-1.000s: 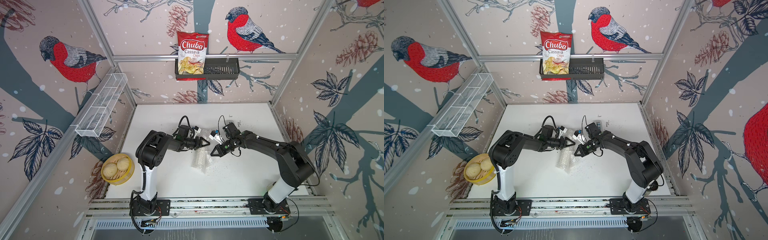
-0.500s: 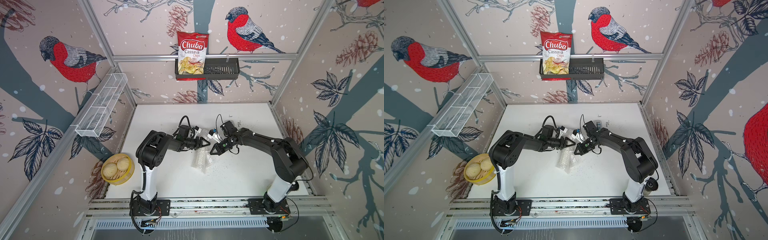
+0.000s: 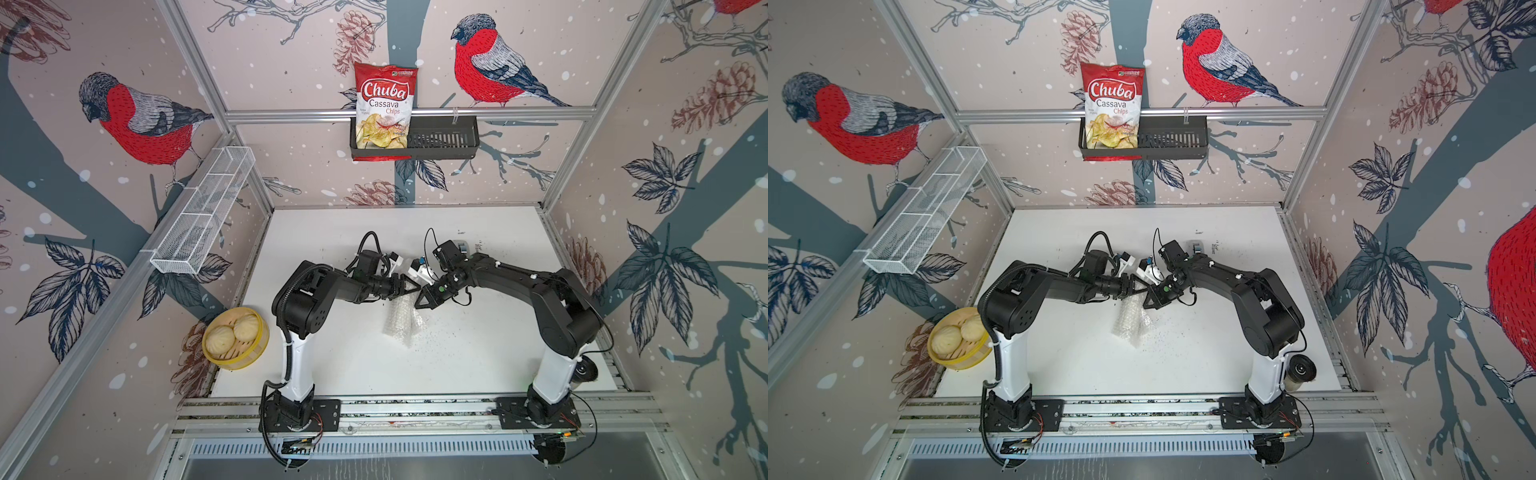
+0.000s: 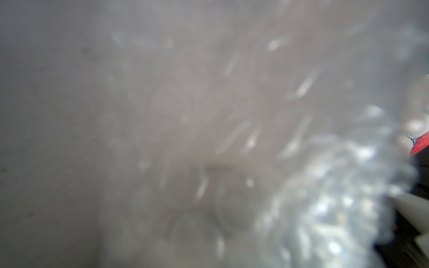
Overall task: Wrap vases in bubble wrap
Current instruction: Stick the tape on the bubble wrap.
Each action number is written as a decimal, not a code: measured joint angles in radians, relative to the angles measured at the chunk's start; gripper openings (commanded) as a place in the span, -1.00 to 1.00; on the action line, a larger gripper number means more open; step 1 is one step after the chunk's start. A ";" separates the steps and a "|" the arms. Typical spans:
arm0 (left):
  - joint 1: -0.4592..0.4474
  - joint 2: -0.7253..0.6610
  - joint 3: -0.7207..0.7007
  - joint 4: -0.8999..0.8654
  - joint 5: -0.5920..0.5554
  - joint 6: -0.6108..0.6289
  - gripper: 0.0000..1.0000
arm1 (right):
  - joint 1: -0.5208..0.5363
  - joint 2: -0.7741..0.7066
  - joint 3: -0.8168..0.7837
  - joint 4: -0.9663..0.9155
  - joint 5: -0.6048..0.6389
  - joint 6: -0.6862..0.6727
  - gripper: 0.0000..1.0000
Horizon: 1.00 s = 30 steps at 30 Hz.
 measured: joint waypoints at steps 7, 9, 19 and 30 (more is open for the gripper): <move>-0.001 0.000 0.000 0.000 0.000 0.001 -0.51 | 0.016 0.037 0.037 -0.016 0.016 0.002 -0.91; -0.001 -0.001 0.000 -0.002 0.000 0.001 -0.50 | 0.019 0.043 0.048 -0.028 0.023 0.003 -0.79; -0.003 -0.006 0.000 -0.008 -0.008 0.004 -0.51 | 0.031 0.026 0.044 -0.039 0.105 0.006 -0.11; -0.005 -0.007 0.000 -0.010 -0.011 0.004 -0.51 | 0.011 -0.116 -0.035 -0.019 0.146 0.010 0.20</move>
